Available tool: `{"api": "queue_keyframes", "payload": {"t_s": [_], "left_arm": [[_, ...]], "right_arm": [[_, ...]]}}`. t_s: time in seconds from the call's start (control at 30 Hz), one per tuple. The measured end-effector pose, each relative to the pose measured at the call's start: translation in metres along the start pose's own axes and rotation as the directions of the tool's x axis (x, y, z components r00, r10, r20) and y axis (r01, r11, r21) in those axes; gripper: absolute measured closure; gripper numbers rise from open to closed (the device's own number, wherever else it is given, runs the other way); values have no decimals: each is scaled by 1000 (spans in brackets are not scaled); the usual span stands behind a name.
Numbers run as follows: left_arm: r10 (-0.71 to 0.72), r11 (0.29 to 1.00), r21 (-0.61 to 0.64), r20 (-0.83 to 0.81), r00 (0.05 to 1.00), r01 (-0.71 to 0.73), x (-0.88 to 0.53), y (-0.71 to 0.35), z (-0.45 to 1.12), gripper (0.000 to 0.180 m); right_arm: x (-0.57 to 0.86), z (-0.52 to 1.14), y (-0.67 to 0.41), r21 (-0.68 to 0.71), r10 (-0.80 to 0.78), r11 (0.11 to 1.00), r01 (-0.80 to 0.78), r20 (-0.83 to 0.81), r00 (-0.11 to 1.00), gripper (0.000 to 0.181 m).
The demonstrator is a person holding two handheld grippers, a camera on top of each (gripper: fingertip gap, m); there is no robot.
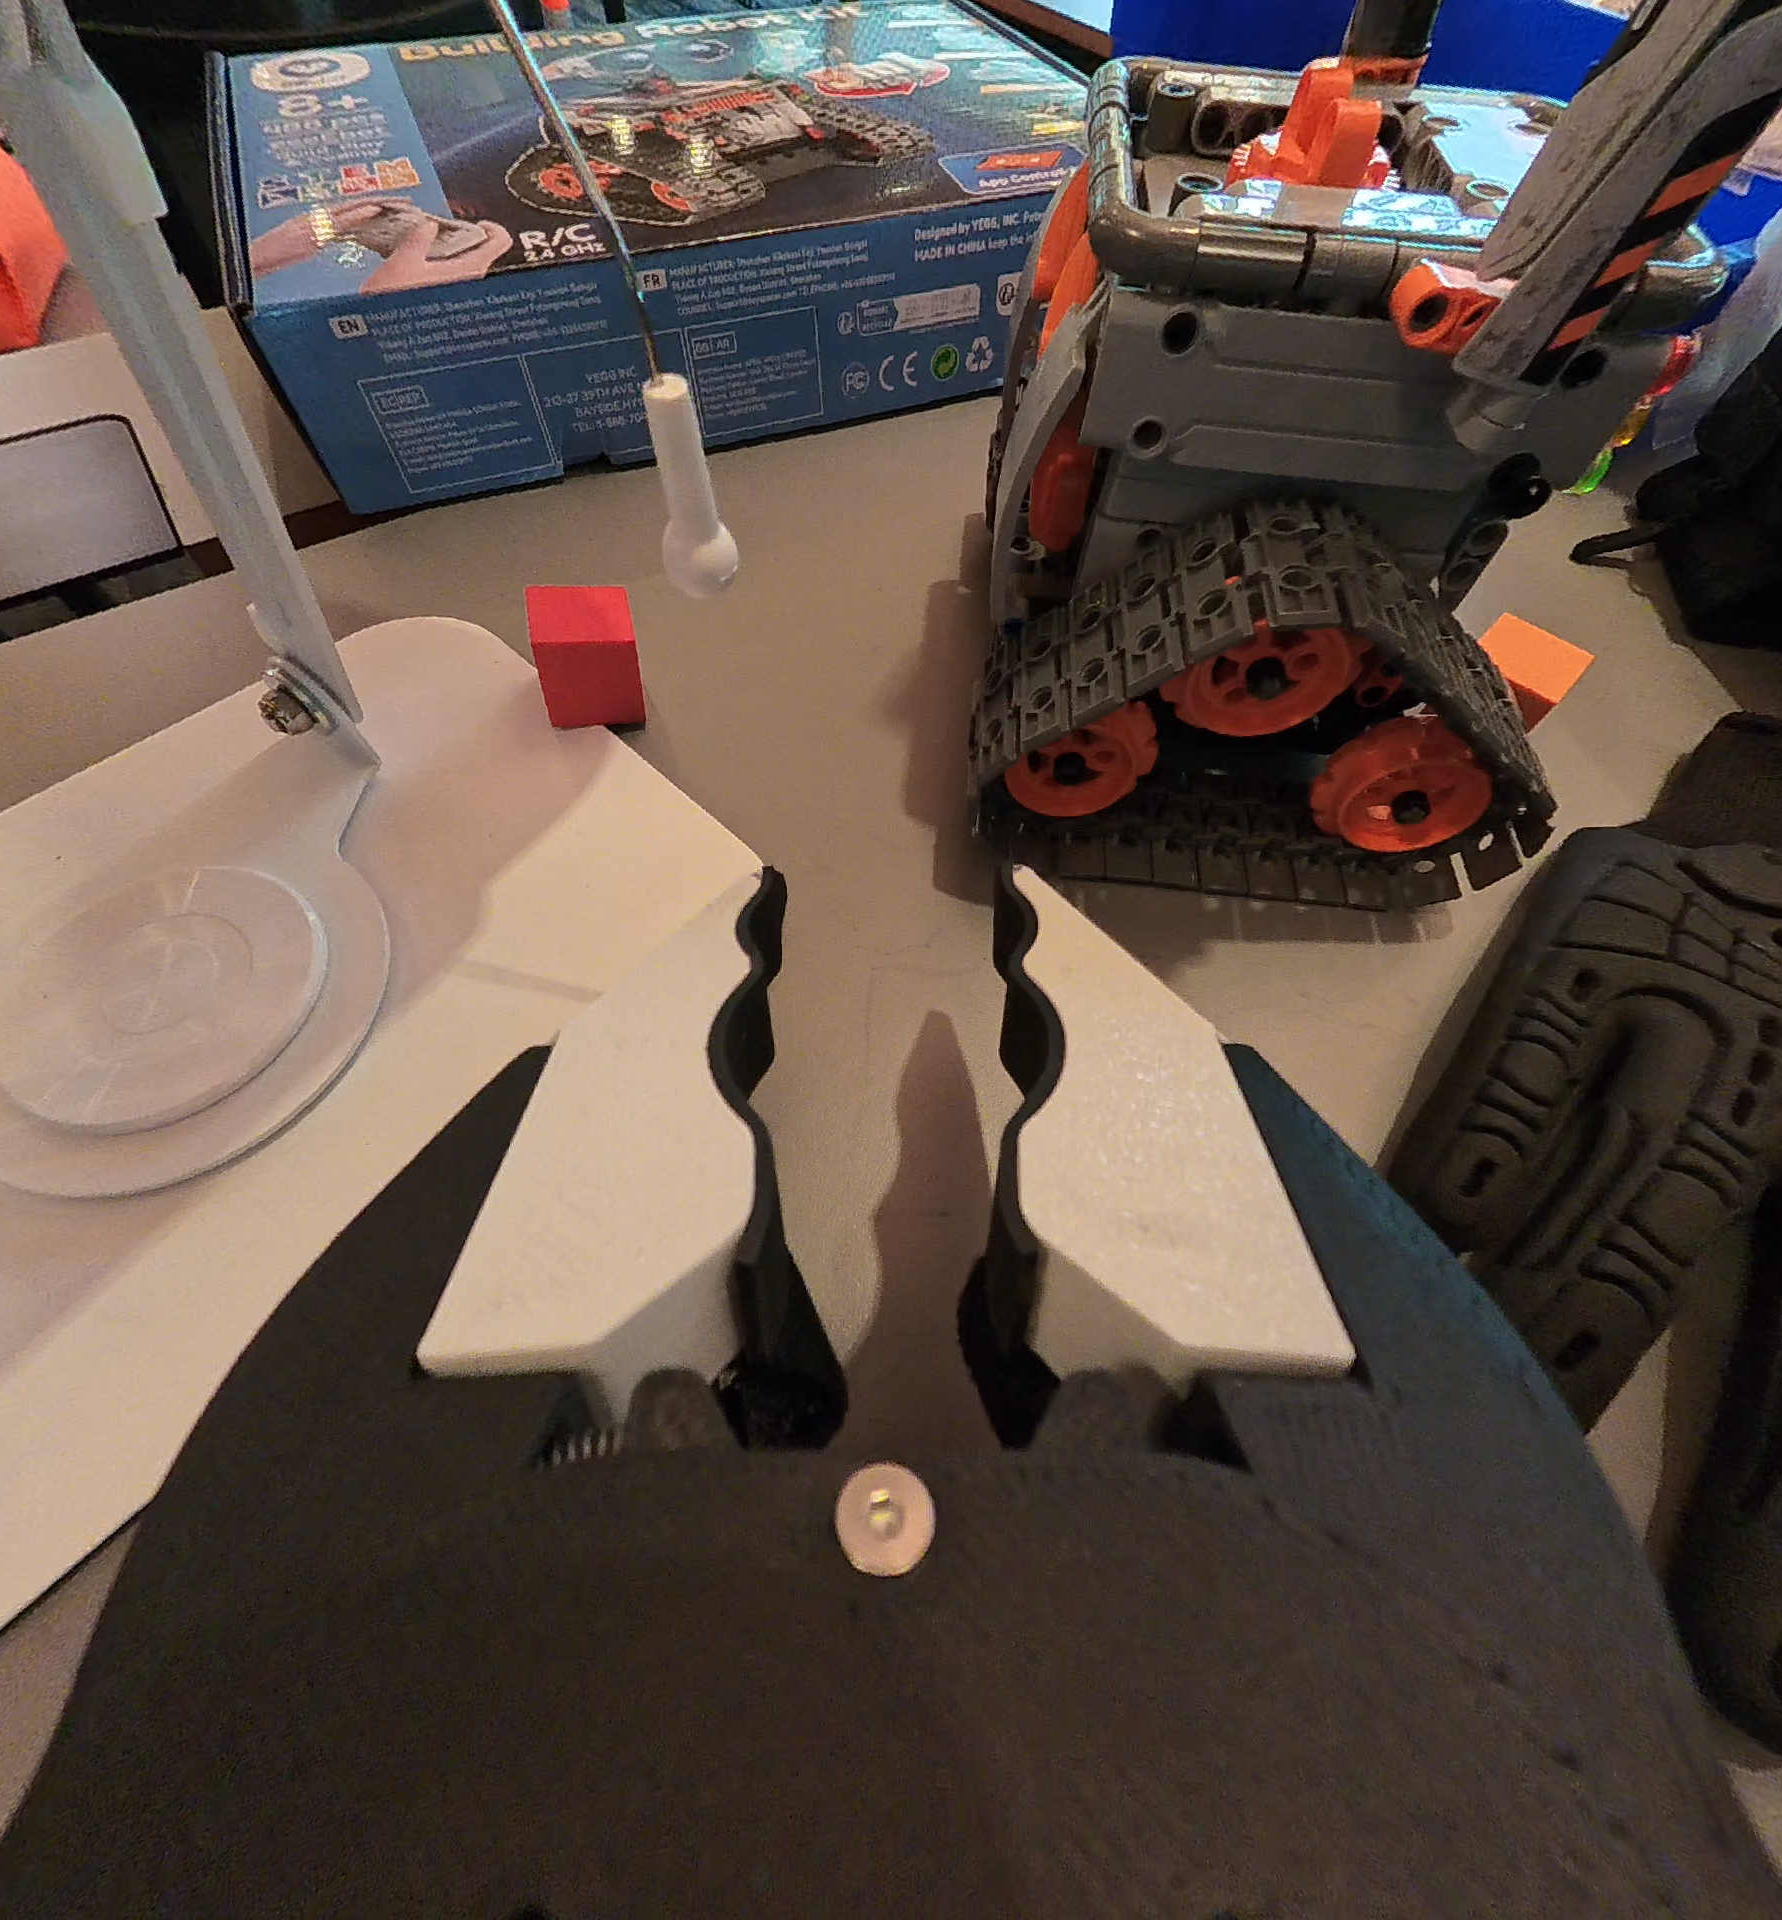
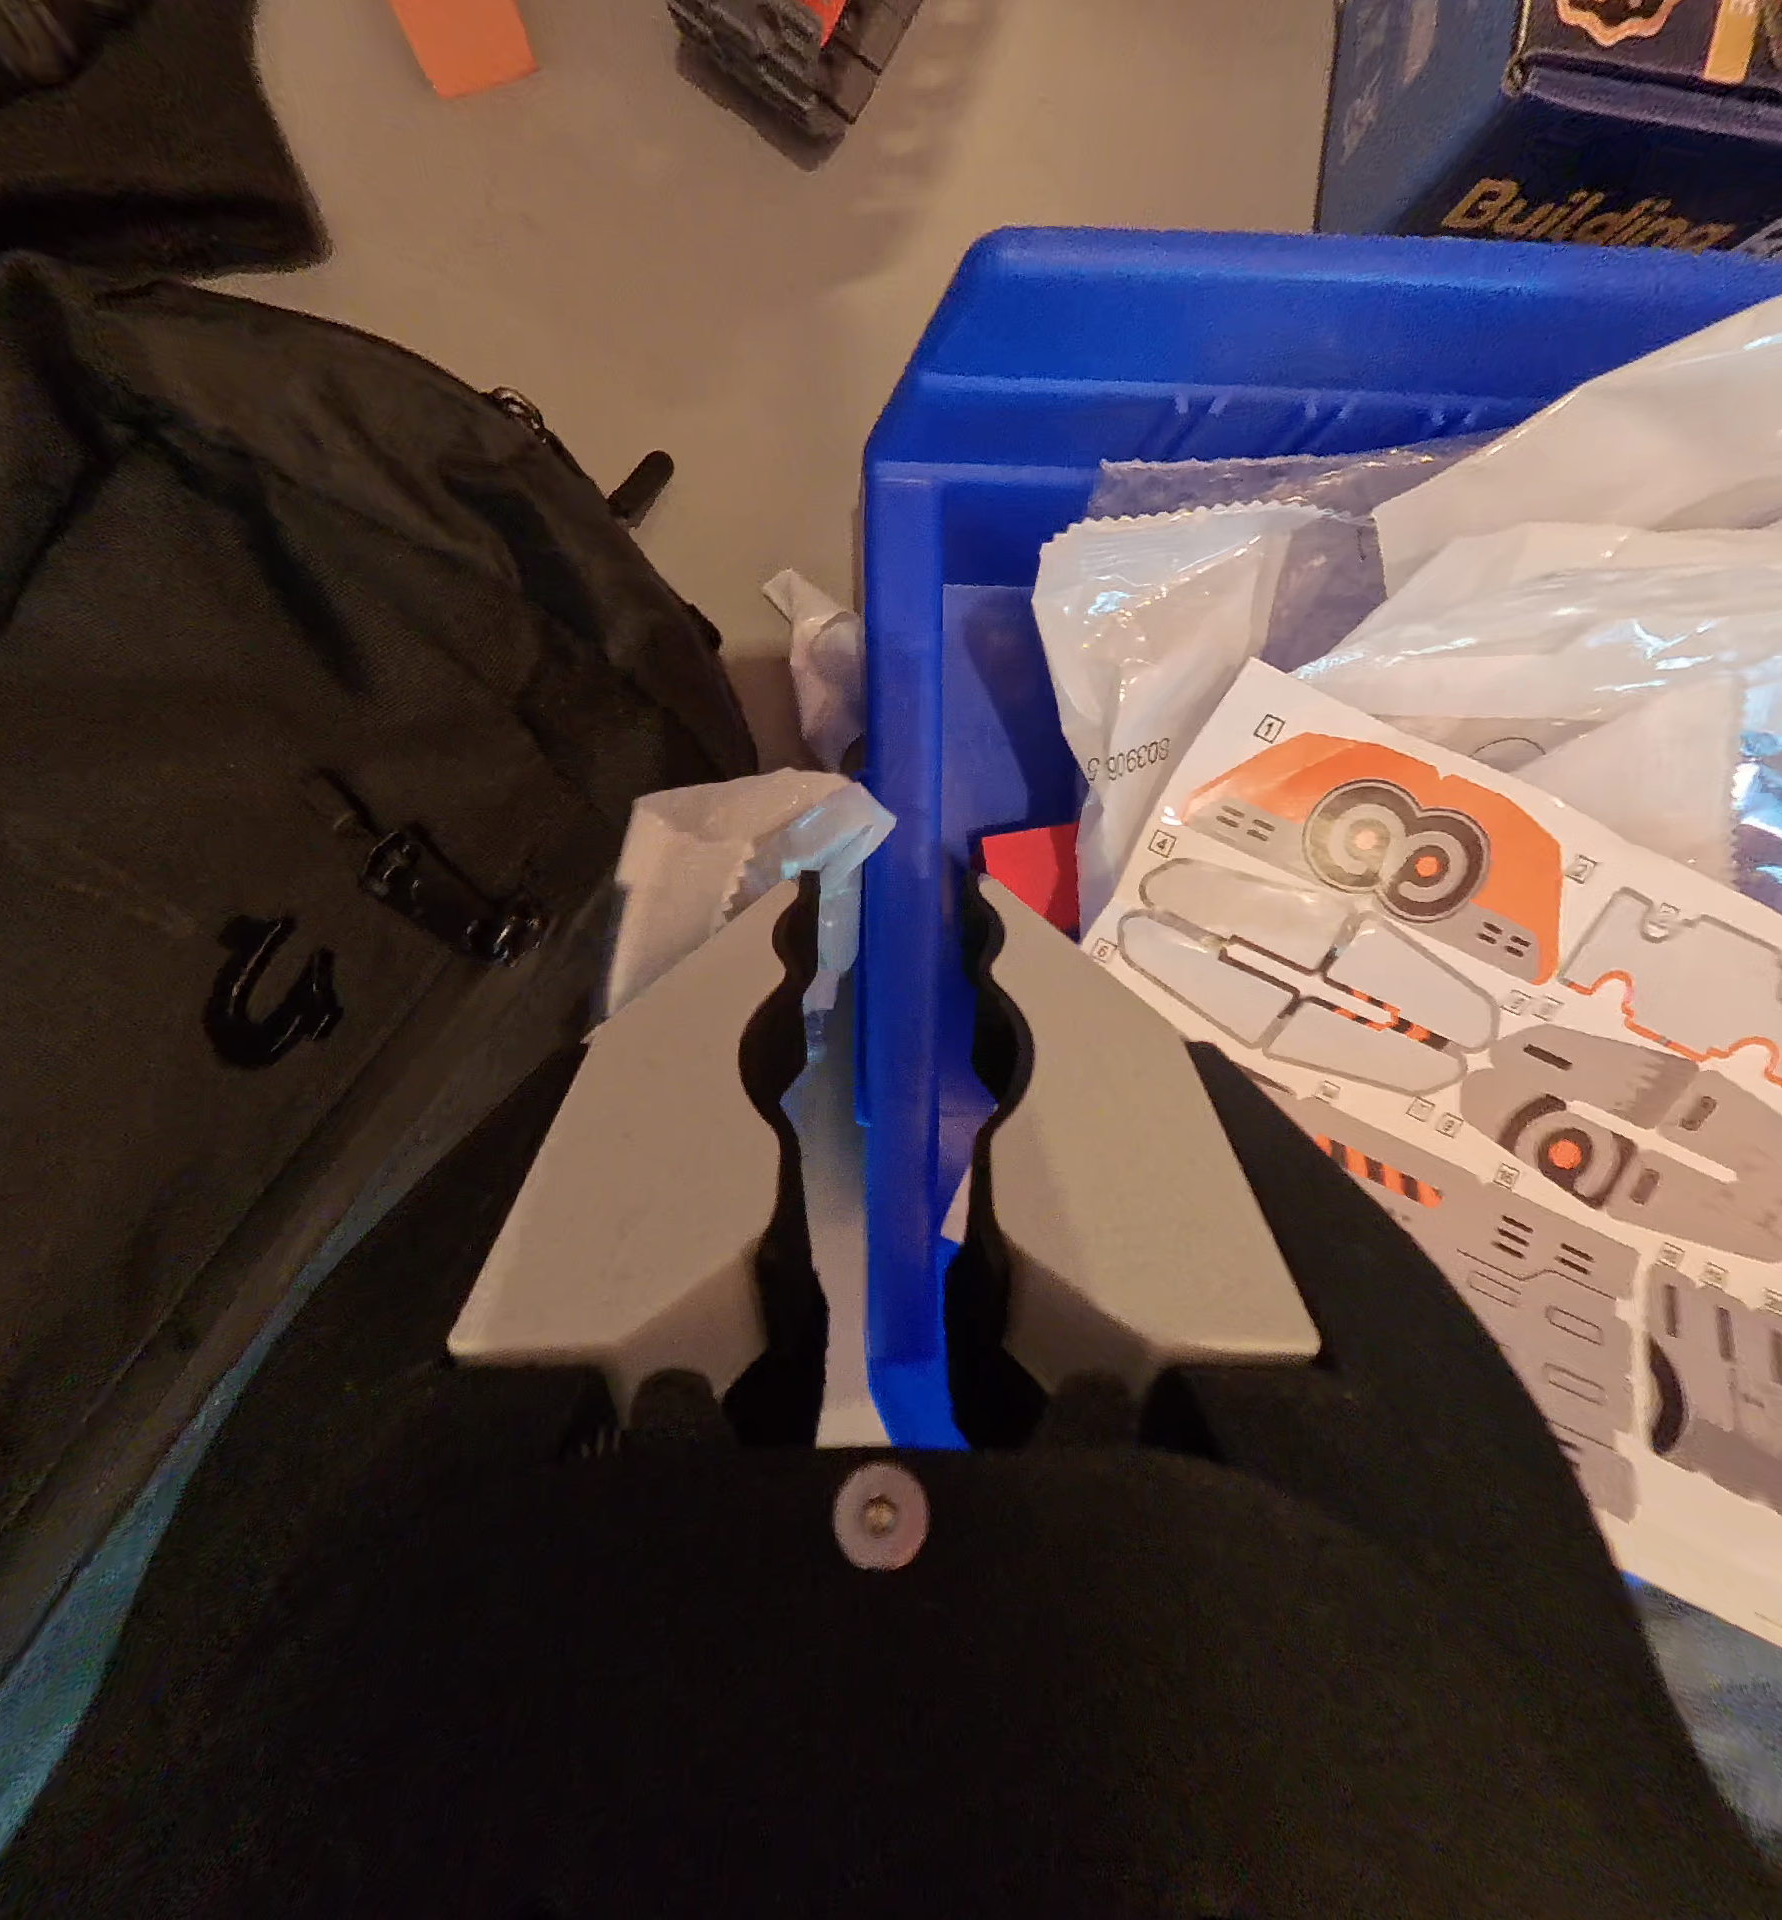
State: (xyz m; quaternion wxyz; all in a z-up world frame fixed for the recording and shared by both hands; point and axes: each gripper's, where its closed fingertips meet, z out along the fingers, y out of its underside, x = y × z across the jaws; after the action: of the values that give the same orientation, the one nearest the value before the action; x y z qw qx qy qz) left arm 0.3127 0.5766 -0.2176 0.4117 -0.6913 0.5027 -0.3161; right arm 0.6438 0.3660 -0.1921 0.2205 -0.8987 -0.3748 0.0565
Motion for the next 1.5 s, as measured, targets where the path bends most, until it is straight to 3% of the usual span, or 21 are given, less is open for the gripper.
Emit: {"api": "queue_keyframes", "payload": {"t_s": [0.27,0.43,0.53,0.67,0.77,0.9,1.07,1.27,1.5], "left_arm": [[2,1000,-4,-6,1000,-2,1,1,0,141],[3,1000,-6,-9,1000,-3,1,1,1,141],[5,1000,-6,-10,1000,-5,2,1,1,141],[5,1000,-4,-11,1000,-5,2,1,0,141],[6,1000,-3,-11,1000,-6,2,1,0,141],[5,1000,-9,-14,1000,-5,2,1,1,141],[7,1000,-9,-14,1000,-7,3,2,1,141],[9,1000,-11,-16,1000,-9,3,2,1,141],[9,1000,-16,-20,1000,-9,4,3,1,140]], "right_arm": [[25,16,7,-38,211,977,-211,-1,978,161],[44,19,15,-155,69,984,-86,-113,991,160],[45,26,16,-201,-61,979,40,-102,993,156],[55,30,28,-293,-109,953,75,-102,989,153],[48,17,8,-178,-104,980,90,-72,992,156],[21,8,-11,-74,-156,984,162,79,985,173],[29,33,11,-184,-152,970,157,41,988,176],[38,38,19,-227,-137,967,117,-72,988,165],[39,37,20,-242,-141,962,129,-33,989,159]]}}
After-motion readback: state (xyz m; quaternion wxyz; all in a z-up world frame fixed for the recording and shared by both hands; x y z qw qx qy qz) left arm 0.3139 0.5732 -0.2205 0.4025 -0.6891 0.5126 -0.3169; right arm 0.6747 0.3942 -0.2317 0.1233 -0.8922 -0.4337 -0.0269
